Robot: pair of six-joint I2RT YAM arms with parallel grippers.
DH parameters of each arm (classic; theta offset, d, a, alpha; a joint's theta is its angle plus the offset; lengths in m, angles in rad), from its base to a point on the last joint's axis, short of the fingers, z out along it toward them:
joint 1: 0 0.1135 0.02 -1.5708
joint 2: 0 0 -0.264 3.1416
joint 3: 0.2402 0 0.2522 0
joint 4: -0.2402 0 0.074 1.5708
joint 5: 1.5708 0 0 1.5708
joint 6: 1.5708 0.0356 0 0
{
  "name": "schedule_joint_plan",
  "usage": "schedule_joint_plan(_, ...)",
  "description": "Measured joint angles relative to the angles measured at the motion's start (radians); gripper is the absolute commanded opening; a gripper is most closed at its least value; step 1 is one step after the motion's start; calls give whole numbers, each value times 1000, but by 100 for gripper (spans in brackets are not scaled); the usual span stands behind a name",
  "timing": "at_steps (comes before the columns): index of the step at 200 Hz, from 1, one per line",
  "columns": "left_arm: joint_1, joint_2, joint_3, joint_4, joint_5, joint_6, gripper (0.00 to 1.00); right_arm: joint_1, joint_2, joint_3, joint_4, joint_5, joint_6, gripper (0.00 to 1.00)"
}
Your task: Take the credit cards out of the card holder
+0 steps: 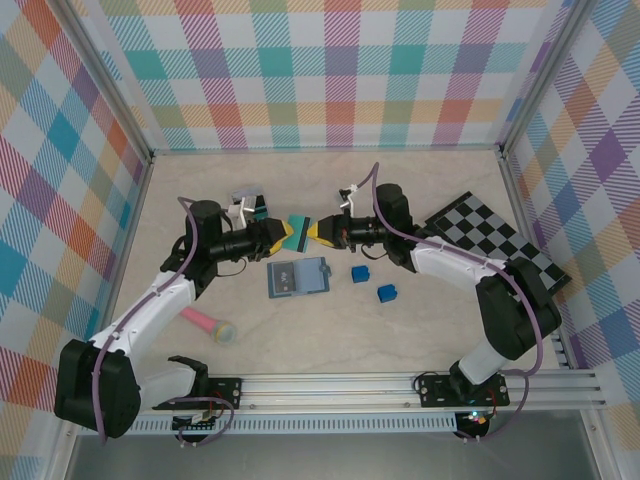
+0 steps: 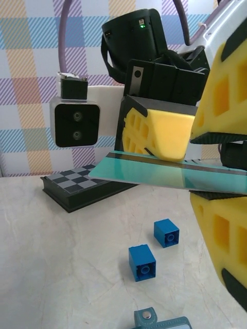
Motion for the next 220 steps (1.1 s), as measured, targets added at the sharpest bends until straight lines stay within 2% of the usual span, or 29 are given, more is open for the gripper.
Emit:
schedule_joint_plan(24, 0, 0, -3, 9, 2, -8, 22, -2, 0, 0, 1, -1, 1, 0)
schedule_joint_plan(59, -1, 0, -2, 13, 8, 7, 3, -2, -5, 3, -5, 0, -3, 1)
schedule_joint_plan(63, -1, 0, 0, 5, 8, 14, 0, -2, -6, 5, -10, 0, -7, 4)
schedule_joint_plan(79, -1, 0, 13, -25, 8, 41, 0, -2, -6, 22, -60, 0, -31, 22)
schedule_joint_plan(105, -4, 5, 104, -186, -26, 168, 0, -2, -24, 73, -221, 54, -135, 59)
schedule_joint_plan(126, -6, 21, 227, -361, -121, 320, 0, -8, -42, 126, -360, 129, -232, 74)
schedule_joint_plan(147, -6, 40, 328, -485, -273, 472, 0, -25, -45, 151, -454, 213, -309, 90)
schedule_joint_plan(167, -6, 57, 378, -541, -413, 605, 0, -45, -43, 150, -527, 275, -359, 100)
schedule_joint_plan(193, -6, 118, 444, -586, -548, 785, 0, -68, -40, 150, -591, 338, -406, 100)
schedule_joint_plan(220, -6, 266, 594, -633, -644, 962, 0, -86, -11, 167, -660, 391, -436, 100)
